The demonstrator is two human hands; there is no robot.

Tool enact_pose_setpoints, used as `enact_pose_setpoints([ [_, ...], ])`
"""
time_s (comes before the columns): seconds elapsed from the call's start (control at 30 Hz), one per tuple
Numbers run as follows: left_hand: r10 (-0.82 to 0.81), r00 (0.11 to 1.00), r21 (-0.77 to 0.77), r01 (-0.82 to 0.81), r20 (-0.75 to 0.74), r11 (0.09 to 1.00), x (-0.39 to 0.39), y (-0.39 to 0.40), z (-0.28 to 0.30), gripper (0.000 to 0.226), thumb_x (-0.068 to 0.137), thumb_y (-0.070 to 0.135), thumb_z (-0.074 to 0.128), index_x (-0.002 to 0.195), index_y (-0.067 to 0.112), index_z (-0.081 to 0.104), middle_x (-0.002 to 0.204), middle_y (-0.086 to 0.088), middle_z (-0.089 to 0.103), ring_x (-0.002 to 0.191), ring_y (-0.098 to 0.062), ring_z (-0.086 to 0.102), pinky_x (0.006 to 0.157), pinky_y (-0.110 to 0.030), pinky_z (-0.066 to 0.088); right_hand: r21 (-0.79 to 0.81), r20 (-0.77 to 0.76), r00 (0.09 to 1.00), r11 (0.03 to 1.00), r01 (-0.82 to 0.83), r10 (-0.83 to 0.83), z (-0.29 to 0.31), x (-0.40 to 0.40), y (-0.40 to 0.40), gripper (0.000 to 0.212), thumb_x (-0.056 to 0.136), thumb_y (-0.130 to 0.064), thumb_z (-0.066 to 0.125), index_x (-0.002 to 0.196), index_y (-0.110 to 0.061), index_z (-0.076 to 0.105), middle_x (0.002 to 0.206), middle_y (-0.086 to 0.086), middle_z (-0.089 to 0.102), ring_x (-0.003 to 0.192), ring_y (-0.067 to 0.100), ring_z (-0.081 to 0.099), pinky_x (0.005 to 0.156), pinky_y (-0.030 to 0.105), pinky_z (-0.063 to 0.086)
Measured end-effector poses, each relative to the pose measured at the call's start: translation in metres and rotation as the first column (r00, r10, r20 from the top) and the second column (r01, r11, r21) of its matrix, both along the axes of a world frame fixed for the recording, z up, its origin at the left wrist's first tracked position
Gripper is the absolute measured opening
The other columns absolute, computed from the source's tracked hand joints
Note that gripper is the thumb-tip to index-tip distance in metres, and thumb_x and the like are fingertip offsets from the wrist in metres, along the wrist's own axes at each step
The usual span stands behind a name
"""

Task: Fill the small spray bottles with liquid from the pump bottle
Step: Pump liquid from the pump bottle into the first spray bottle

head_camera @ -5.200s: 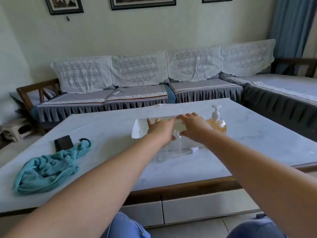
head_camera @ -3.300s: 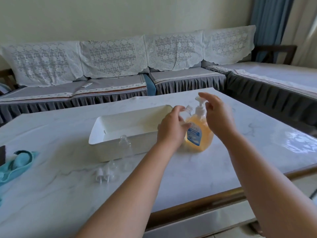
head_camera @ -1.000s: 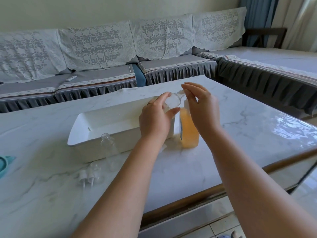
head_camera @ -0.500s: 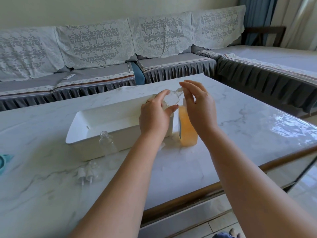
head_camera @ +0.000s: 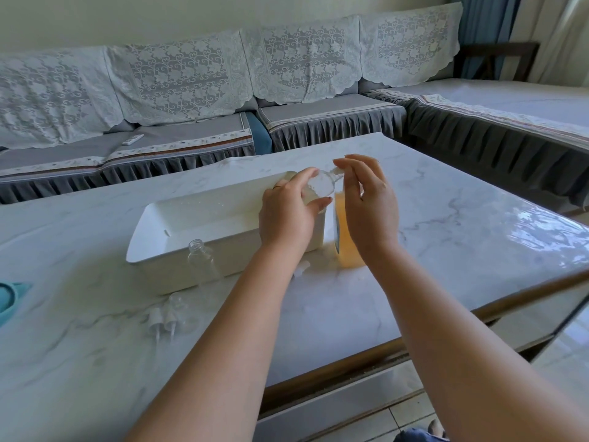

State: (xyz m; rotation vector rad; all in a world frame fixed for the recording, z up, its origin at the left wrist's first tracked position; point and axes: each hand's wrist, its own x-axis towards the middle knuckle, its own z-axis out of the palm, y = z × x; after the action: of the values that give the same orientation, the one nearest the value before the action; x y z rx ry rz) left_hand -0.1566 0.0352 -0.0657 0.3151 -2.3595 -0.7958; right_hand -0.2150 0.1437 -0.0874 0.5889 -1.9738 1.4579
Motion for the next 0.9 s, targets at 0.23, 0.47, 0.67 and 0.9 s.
enact_pose_setpoints([
  [0.23, -0.005, 0.999, -0.011, 0.005, -0.034, 1.000, -0.002, 0.000, 0.007, 0.048, 0.086, 0.037, 0.069, 0.131, 0.036, 0.053, 0.102, 0.000, 0.061, 0.103, -0.026, 0.054, 0.085, -0.042, 0.049, 0.068, -0.059, 0.998, 0.997, -0.026, 0.031, 0.007, -0.007, 0.001, 0.032, 0.100, -0.024, 0.042, 0.120, -0.022, 0.067, 0.130, -0.006, 0.058, 0.113, 0.017, 0.058, 0.092, 0.037, 0.049],
  [0.47, -0.003, 1.000, -0.025, 0.002, -0.029, 1.000, -0.001, 0.002, 0.007, 0.049, 0.086, 0.037, 0.068, 0.133, 0.035, 0.053, 0.104, -0.001, 0.062, 0.102, -0.025, 0.054, 0.084, -0.041, 0.049, 0.104, -0.040, 0.999, 0.995, 0.007, -0.003, 0.009, -0.003, 0.002, 0.036, 0.099, -0.031, 0.038, 0.123, -0.024, 0.064, 0.131, -0.007, 0.056, 0.113, 0.020, 0.056, 0.095, 0.041, 0.046],
  [0.67, -0.019, 1.000, -0.013, 0.019, 0.025, 1.000, 0.000, 0.000, 0.001, 0.049, 0.085, 0.036, 0.070, 0.131, 0.037, 0.054, 0.098, 0.000, 0.061, 0.097, -0.024, 0.056, 0.082, -0.039, 0.050, 0.158, -0.039, 0.994, 0.982, 0.105, -0.100, -0.010, 0.004, -0.001, 0.036, 0.097, -0.032, 0.036, 0.121, -0.027, 0.062, 0.131, -0.008, 0.056, 0.113, 0.020, 0.055, 0.101, 0.041, 0.038],
  [0.9, -0.011, 1.000, -0.030, 0.010, -0.026, 1.000, -0.003, -0.001, 0.007, 0.049, 0.085, 0.038, 0.069, 0.131, 0.036, 0.053, 0.098, 0.000, 0.061, 0.100, -0.026, 0.056, 0.084, -0.042, 0.050, 0.149, -0.069, 0.998, 0.989, 0.010, 0.001, 0.007, -0.001, 0.001, 0.038, 0.091, -0.026, 0.043, 0.126, -0.022, 0.060, 0.134, -0.003, 0.052, 0.117, 0.022, 0.054, 0.098, 0.045, 0.044],
])
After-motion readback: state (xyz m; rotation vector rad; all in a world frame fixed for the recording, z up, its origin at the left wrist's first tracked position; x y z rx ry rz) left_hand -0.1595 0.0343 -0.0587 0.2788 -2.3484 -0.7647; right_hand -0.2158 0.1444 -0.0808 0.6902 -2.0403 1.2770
